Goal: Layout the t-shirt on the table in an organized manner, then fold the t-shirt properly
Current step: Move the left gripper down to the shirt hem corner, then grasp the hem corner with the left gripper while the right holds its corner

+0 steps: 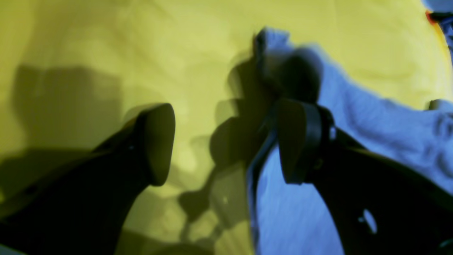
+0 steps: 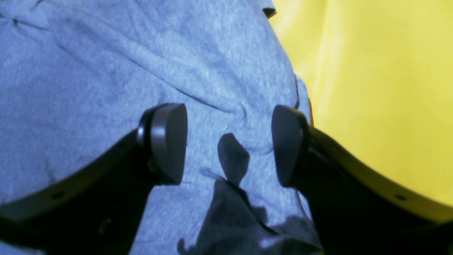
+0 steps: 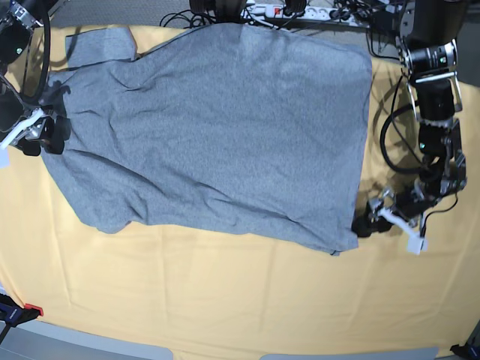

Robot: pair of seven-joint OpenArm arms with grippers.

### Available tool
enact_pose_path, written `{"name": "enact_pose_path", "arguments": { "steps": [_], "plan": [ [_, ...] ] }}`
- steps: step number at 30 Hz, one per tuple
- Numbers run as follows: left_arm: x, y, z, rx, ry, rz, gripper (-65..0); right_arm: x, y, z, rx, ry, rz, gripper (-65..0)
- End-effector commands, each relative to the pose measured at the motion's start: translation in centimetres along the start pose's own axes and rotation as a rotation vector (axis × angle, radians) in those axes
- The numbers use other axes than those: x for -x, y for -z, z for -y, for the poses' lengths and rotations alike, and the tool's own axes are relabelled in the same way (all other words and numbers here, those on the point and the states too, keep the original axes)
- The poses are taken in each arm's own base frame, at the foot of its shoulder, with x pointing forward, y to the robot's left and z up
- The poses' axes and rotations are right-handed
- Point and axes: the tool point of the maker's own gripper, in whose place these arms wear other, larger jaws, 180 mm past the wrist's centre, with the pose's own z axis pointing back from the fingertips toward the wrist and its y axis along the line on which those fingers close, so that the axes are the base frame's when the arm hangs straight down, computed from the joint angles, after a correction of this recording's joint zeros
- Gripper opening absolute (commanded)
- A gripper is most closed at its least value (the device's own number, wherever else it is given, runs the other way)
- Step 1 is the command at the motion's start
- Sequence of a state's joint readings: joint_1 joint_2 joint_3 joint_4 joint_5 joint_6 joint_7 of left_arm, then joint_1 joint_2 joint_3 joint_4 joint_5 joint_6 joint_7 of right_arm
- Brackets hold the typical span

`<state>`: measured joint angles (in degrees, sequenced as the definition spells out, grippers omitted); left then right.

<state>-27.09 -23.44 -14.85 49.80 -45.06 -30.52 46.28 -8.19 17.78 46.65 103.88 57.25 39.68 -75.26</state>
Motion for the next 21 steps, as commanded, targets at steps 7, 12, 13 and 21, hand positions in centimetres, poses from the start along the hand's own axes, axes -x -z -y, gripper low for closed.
{"name": "enact_pose_path", "arguments": {
  "steps": [7,12,13,21],
  "plan": [
    [-1.1,2.6,4.2,0.200,-0.052,0.015,-19.2,-1.8,-0.6,-0.1,-0.005,-0.032,0.055,-25.8],
    [-0.7,3.4,6.4,0.278,-0.057,0.020,-19.2,-2.0,-0.6,-0.3,-0.020,-0.029,0.068,-25.8],
    [-0.7,3.4,6.4,0.278,-0.058,0.020,-19.2,-2.0,-0.6,-0.3,-0.020,-0.029,0.067,-25.8],
    [-0.6,3.4,5.8,0.250,-0.036,0.016,-27.3,-2.0,-0.6,-0.3,-0.020,-0.029,0.069,-25.8]
  ]
}}
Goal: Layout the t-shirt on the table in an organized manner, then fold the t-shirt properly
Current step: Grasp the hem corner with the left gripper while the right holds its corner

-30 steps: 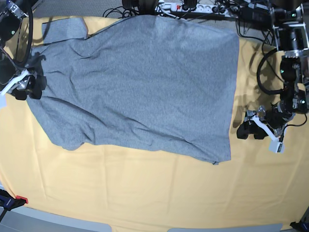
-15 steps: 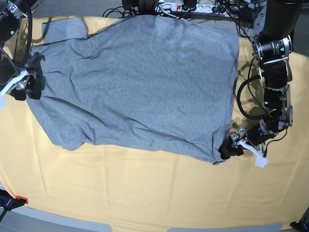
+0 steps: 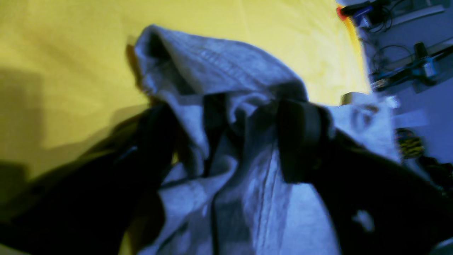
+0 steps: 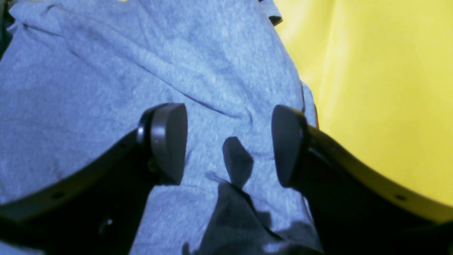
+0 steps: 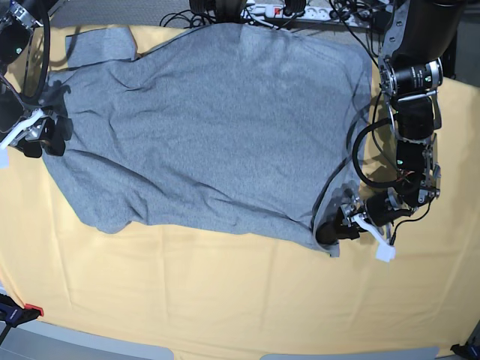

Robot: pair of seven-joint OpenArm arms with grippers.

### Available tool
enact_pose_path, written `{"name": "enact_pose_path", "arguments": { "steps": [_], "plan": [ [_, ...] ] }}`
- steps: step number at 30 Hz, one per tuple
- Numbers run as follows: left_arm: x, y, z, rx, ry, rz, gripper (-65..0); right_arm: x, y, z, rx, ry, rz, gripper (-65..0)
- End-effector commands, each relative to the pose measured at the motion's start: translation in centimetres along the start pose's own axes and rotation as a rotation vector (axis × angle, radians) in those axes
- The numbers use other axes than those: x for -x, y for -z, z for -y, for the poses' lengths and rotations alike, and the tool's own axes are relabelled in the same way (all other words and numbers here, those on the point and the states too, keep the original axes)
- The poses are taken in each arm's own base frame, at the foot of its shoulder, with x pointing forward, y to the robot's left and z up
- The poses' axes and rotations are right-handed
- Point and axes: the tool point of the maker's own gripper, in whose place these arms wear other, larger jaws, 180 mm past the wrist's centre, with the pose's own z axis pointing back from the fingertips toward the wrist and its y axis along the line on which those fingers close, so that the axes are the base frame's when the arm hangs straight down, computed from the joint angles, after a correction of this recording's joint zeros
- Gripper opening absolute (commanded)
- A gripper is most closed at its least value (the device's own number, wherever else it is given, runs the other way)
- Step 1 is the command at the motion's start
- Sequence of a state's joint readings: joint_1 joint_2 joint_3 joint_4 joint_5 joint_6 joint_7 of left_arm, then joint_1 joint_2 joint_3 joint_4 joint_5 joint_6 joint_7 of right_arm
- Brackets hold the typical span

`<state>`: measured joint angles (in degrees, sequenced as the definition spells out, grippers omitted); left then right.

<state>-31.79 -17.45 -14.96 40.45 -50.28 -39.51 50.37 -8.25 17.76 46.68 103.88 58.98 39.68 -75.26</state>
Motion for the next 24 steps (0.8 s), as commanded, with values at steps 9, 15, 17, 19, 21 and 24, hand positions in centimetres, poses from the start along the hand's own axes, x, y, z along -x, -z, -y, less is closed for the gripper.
{"name": "enact_pose_path", "arguments": {
  "steps": [9,15,17,19,21,24],
  "plan": [
    [-2.8,-0.3,0.7,0.010,0.045,0.049,-64.3,-2.7,-0.7,-1.0,-0.059,-0.023,0.104,-25.8],
    [-3.7,-0.8,1.3,0.056,0.009,0.083,-23.0,-2.6,-0.7,-0.9,-0.054,-0.024,0.099,-25.8],
    [-3.8,-1.1,1.5,0.072,-0.004,0.081,-19.6,-2.6,-0.7,-0.9,-0.054,-0.024,0.100,-25.8],
    [-3.7,-1.3,1.6,0.081,-0.011,0.074,-19.6,-2.7,-0.7,-1.0,-0.054,-0.024,0.101,-25.8],
    [-3.8,-1.7,1.6,0.090,-0.018,0.067,-19.6,-2.7,-0.7,-1.0,-0.054,-0.024,0.101,-25.8],
    [-3.9,-2.4,1.7,0.111,-0.032,0.056,-19.6,-2.6,-0.6,-1.0,-0.054,-0.024,0.101,-25.8]
  ]
}}
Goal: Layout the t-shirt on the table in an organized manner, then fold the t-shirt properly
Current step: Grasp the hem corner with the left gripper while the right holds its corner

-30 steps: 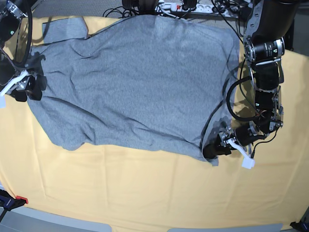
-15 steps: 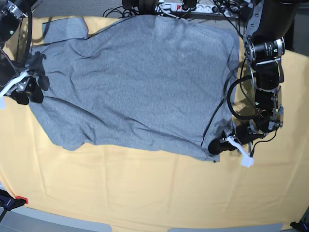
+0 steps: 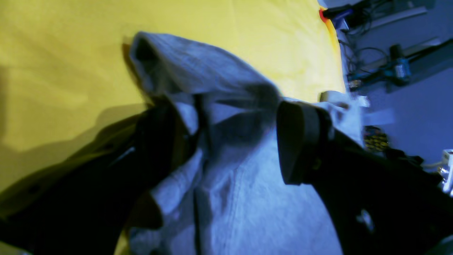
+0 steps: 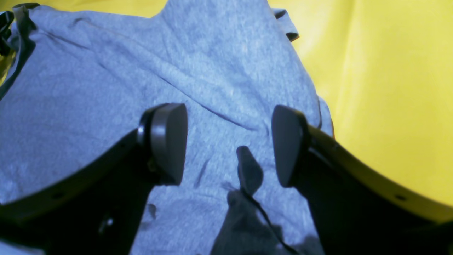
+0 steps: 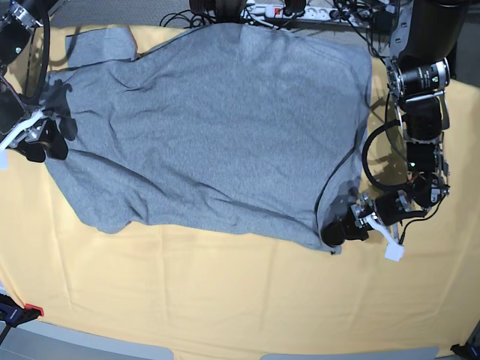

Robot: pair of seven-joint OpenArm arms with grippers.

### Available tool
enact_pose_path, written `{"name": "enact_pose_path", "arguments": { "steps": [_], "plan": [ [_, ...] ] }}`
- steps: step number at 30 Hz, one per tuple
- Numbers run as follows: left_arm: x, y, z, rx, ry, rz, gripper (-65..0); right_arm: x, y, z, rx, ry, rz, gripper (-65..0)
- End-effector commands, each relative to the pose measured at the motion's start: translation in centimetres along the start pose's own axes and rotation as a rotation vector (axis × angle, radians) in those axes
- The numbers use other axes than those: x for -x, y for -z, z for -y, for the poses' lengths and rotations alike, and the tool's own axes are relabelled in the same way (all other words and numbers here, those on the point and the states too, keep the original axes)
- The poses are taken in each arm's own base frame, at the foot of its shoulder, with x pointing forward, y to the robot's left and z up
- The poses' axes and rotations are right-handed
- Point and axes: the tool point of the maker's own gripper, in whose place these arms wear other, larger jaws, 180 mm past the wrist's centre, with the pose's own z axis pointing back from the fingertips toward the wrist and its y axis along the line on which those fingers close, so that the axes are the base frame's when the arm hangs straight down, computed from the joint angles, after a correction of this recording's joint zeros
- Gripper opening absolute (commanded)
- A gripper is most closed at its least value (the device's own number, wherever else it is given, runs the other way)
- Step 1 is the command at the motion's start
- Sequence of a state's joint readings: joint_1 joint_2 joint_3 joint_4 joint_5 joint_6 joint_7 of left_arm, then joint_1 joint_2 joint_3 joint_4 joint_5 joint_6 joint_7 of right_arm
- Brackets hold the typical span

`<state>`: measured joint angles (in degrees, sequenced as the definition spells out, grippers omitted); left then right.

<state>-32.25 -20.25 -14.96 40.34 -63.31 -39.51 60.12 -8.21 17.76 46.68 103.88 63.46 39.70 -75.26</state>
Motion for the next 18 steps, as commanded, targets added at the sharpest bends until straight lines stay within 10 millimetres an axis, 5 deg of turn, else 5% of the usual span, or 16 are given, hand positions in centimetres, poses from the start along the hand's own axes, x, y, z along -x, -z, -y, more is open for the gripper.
{"name": "enact_pose_path", "arguments": {
  "steps": [1,18],
  "plan": [
    [-2.8,-0.8,1.1,0.031,0.034,0.056,-19.6,-1.7,-0.5,0.0,0.002,-0.038,0.047,-25.8],
    [-1.9,-0.9,0.6,0.021,0.027,0.030,-19.6,-1.7,-0.5,0.0,0.001,-0.037,0.047,-25.8]
  ]
}}
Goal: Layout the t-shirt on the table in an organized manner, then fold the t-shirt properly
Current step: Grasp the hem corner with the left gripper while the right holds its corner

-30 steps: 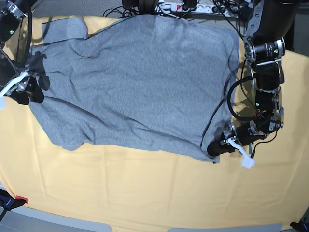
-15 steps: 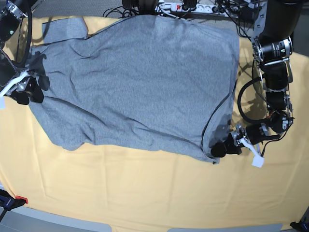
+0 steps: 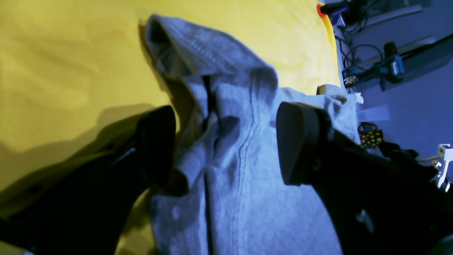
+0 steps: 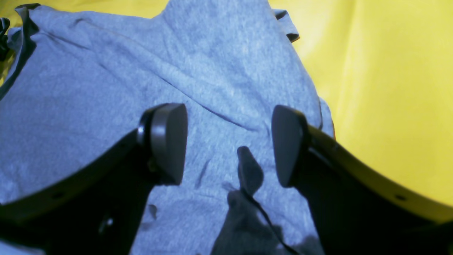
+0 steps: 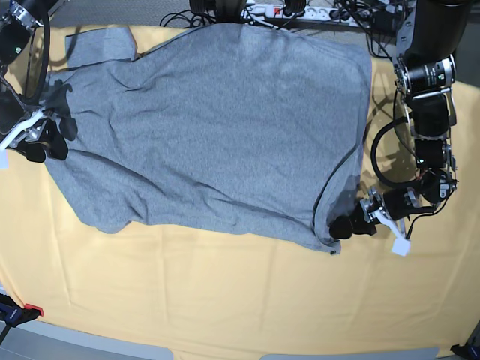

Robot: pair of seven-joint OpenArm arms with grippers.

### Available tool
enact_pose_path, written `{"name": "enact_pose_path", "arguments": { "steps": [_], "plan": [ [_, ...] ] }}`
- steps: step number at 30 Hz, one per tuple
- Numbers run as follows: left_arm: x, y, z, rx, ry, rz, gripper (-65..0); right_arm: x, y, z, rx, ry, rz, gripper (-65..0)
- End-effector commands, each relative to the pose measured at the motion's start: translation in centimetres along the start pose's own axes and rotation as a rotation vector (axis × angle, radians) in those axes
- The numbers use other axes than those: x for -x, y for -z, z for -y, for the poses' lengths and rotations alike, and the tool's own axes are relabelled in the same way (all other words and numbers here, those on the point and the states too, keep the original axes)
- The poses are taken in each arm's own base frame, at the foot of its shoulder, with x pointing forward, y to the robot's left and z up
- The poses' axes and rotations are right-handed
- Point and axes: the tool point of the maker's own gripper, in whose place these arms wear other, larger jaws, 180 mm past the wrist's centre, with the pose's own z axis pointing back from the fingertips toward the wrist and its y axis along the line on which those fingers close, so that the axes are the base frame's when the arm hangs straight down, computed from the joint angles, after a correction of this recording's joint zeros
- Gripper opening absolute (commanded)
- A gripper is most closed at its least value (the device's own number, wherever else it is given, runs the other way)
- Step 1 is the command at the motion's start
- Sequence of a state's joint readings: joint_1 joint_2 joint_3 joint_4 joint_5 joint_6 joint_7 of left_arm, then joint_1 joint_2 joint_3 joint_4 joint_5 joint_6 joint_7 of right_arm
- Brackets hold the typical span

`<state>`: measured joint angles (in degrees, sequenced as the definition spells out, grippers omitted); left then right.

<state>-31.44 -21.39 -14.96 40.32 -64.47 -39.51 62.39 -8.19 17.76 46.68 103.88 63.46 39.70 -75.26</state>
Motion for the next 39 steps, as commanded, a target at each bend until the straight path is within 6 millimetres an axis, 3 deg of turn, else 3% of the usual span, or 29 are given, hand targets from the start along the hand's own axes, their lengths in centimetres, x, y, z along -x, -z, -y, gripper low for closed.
{"name": "enact_pose_path", "arguments": {
  "steps": [1,8,16,18,20,29,35,39],
  "plan": [
    [-2.5,0.2,1.5,0.039,0.035,0.058,-19.6,-1.7,-0.5,0.0,0.002,-0.037,0.047,-25.8],
    [0.2,3.3,3.0,0.076,0.053,-0.034,-19.6,-1.7,-0.5,0.0,0.002,-0.037,0.046,-25.8],
    [-0.2,3.4,0.9,-0.045,0.144,-0.014,-20.2,-1.6,-0.5,0.0,0.002,-0.037,0.045,-25.8],
    [-0.1,3.3,0.0,-0.095,0.156,-0.025,-24.5,-1.7,-0.5,0.0,0.002,-0.037,0.046,-25.8],
    [-0.1,3.3,-0.6,-0.124,0.154,-0.031,-32.9,-1.7,-0.5,0.0,0.002,-0.037,0.046,-25.8],
    [0.0,3.3,-0.7,-0.129,0.160,-0.034,-60.4,-1.7,-0.5,0.0,0.001,-0.037,0.047,-25.8],
    [-0.8,2.9,-0.7,-0.136,0.170,-0.022,-62.7,-1.8,-0.5,-0.2,-0.008,-0.037,0.053,-25.8],
    [-1.6,2.0,-1.1,-0.153,0.184,-0.034,-65.0,-3.0,-0.6,-1.3,-0.070,-0.025,0.111,-25.8]
  ]
}}
